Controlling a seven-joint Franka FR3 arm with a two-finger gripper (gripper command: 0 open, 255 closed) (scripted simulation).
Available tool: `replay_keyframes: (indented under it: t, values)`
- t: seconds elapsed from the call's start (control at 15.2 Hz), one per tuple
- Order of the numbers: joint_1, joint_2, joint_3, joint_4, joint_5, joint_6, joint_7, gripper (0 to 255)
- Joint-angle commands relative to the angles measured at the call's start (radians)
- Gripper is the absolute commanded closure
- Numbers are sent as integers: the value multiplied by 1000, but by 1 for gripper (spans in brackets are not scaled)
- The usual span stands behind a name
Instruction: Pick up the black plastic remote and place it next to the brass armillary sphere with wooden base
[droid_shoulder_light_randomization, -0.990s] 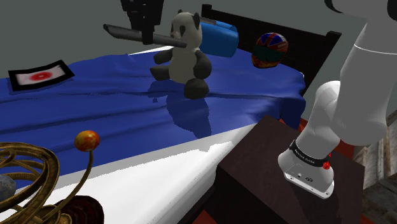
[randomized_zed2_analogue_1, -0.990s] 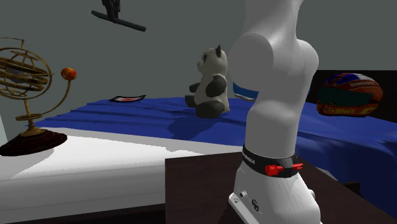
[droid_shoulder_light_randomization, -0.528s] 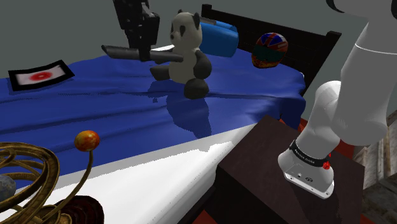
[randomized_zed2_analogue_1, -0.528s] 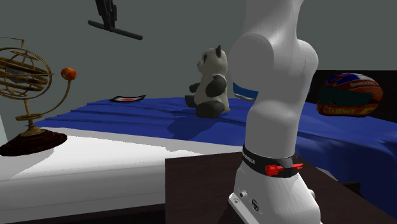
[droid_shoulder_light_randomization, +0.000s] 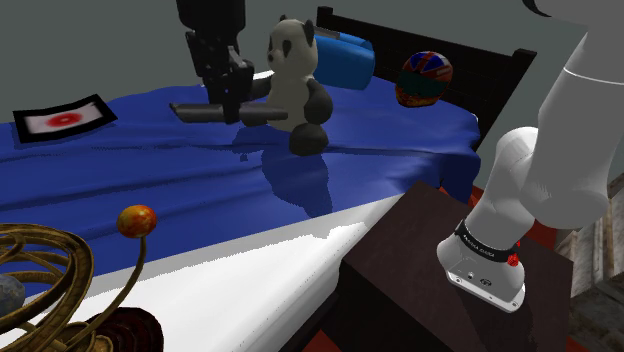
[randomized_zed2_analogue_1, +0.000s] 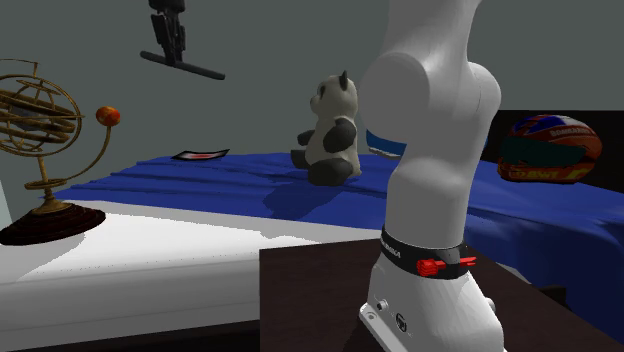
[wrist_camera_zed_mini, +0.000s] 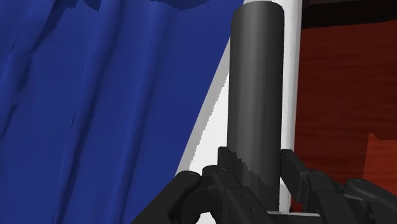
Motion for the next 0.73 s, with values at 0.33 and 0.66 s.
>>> replay_keyframes:
  t: [0.33,0.66]
  values:
    - [-5,-12,-2,-110,3,99,2,255]
    - [-6,-14,-4,-179,2,166,6,255]
